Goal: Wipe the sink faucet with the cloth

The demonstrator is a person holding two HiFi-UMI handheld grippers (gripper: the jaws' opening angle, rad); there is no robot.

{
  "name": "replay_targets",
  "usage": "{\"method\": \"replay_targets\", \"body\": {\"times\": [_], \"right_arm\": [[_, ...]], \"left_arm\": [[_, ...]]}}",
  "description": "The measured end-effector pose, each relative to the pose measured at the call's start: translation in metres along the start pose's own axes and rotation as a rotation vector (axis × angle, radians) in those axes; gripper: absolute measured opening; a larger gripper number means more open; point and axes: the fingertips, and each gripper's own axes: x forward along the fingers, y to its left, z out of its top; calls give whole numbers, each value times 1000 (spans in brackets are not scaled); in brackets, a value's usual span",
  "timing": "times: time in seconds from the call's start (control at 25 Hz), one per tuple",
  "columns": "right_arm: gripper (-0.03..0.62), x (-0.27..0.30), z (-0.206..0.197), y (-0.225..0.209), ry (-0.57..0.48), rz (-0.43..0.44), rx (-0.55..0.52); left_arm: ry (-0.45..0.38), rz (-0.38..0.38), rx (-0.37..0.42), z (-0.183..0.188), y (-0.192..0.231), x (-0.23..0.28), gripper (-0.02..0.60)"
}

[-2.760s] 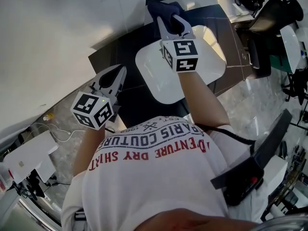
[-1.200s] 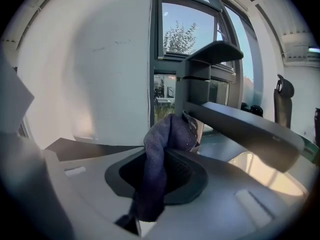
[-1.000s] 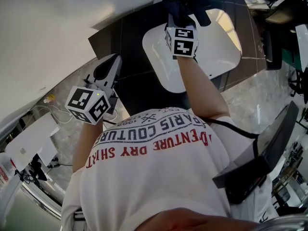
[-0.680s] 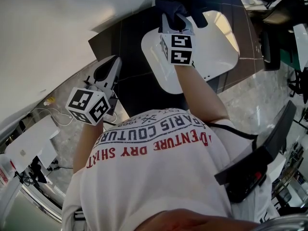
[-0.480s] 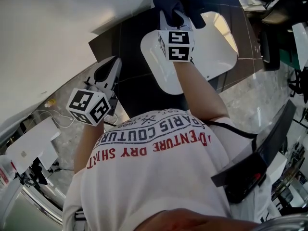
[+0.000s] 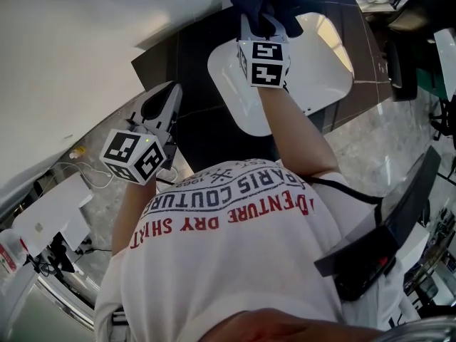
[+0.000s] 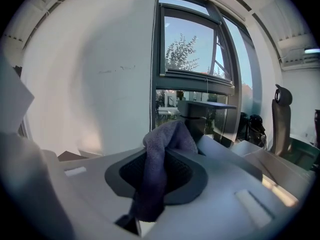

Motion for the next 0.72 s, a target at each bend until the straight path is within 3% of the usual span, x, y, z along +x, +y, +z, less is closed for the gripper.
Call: {"method": "replay_targets", "body": {"times": [0.72], "right_arm": [[67, -86, -38, -38, 18, -64, 63]], "left_arm": [[39, -100, 34, -18, -47, 10, 2]]}}
